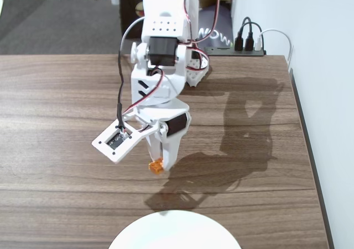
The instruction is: Grasp a lego block and put it on the plate.
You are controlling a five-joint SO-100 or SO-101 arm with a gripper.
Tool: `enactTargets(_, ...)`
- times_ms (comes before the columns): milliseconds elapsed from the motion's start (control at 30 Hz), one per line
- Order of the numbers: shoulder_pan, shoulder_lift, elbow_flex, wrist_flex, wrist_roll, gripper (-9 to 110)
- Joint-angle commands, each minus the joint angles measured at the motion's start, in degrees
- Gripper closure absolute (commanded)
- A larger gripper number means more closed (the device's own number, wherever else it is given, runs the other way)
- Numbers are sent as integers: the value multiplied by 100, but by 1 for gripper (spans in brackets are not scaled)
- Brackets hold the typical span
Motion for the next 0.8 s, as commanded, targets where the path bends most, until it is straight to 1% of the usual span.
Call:
enactTargets(0,18,281,-431,114,-747,95)
enactTargets(100,26,272,-729,229,-1371,95)
enactTargets(367,62,53,-1468,387,-2294,95)
enactTargets(533,53,0,-1767,387,-2628,95)
enactTargets(767,44,-53,-2101,334,-2830,95)
